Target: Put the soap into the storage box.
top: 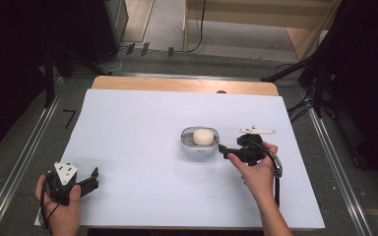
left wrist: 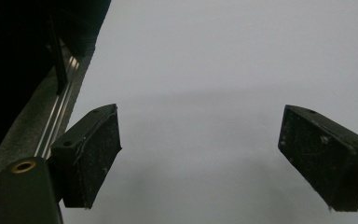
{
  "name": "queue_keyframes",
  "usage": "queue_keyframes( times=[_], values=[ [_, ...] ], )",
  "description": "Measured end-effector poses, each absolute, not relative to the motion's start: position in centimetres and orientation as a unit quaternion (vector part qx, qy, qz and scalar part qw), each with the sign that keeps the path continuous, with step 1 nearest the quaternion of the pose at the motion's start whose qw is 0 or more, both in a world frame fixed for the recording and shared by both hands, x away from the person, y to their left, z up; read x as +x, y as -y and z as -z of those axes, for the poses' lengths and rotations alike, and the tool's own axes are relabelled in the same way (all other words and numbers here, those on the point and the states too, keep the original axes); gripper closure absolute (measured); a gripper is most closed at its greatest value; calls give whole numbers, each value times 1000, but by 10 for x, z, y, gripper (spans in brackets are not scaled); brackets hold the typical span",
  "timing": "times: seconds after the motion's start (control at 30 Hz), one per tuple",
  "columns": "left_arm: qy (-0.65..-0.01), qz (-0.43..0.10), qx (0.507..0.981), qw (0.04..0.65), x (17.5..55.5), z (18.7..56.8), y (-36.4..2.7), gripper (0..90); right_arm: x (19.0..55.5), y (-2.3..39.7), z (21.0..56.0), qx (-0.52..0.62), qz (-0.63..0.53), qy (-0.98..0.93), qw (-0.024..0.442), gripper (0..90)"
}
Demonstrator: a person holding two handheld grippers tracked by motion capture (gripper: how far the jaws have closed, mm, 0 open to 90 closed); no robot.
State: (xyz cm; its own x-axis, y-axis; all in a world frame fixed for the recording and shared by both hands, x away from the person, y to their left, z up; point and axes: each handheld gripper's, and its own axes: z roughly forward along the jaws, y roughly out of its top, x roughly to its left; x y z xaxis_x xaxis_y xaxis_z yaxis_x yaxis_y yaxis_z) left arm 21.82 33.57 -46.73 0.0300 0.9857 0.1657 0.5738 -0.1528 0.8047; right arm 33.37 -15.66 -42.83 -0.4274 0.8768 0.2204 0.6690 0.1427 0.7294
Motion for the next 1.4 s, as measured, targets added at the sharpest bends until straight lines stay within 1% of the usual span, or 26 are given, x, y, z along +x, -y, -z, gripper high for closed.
queue_keyframes(
  times=[0.23, 0.37, 1.4],
  values=[
    [-589, -372, 662, 277, 218, 467, -336, 138, 326, 172, 438, 521, -396, -744, 137, 156],
    [-589, -372, 662, 276, 218, 467, -335, 138, 323, 178, 442, 521, -399, -742, 137, 144],
    [-589, -373, 661, 277, 218, 468, -335, 138, 295, 234, 473, 538, -405, -721, 164, 137]
  ],
)
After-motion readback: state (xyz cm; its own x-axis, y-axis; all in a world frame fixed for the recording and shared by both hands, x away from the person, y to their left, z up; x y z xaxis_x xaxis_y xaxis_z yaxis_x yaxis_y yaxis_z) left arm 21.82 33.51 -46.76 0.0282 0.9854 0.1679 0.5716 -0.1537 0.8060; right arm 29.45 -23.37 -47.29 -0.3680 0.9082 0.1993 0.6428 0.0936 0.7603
